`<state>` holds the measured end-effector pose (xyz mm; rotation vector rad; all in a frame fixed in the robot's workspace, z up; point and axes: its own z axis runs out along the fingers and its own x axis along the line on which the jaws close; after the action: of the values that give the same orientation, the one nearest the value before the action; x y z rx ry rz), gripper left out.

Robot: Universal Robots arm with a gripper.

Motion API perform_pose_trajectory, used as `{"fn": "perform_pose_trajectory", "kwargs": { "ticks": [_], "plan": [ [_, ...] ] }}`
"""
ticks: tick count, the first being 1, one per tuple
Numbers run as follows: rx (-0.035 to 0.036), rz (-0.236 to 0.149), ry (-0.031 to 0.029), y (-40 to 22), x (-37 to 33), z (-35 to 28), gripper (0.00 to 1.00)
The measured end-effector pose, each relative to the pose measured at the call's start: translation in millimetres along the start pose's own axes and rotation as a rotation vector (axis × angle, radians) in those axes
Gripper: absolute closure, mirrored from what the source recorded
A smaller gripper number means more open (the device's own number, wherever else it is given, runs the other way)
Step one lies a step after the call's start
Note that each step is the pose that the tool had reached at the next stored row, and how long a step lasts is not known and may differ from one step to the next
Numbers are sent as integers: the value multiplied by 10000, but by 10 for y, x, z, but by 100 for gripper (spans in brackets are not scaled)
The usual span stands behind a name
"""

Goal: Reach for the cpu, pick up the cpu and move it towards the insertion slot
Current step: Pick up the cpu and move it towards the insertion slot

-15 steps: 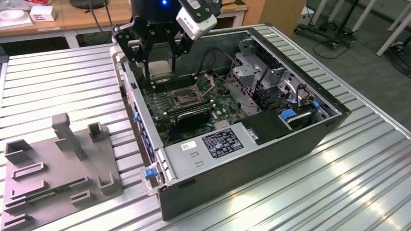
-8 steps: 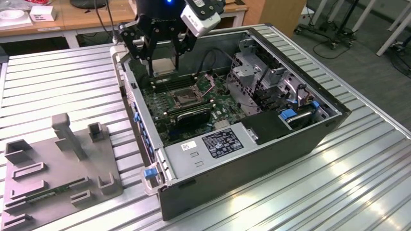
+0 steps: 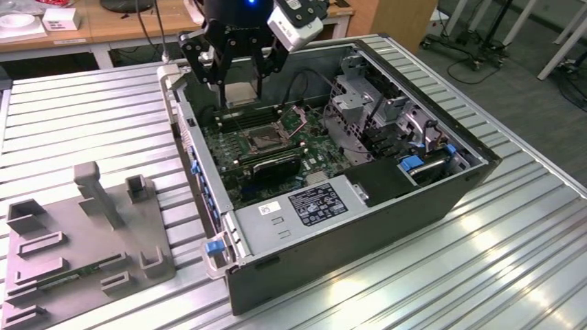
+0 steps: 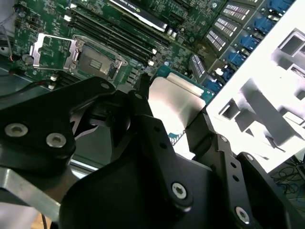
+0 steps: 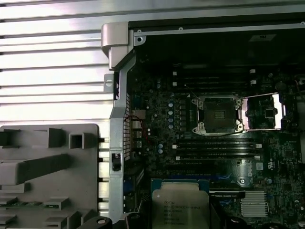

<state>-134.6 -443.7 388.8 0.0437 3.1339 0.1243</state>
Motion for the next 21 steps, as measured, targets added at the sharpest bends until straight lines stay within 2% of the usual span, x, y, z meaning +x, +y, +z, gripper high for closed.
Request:
{"fn": "perform_pose_trajectory", "kwargs": {
  "ticks": [2,6,15,21],
  "plan": [
    [2,0,1,8,-4,2,45],
    [1,-2,0,69,-15,13,45],
    [1,-1,1,182,-292,51,45],
    [1,-1,1,278,-415,70,45]
  ]
}}
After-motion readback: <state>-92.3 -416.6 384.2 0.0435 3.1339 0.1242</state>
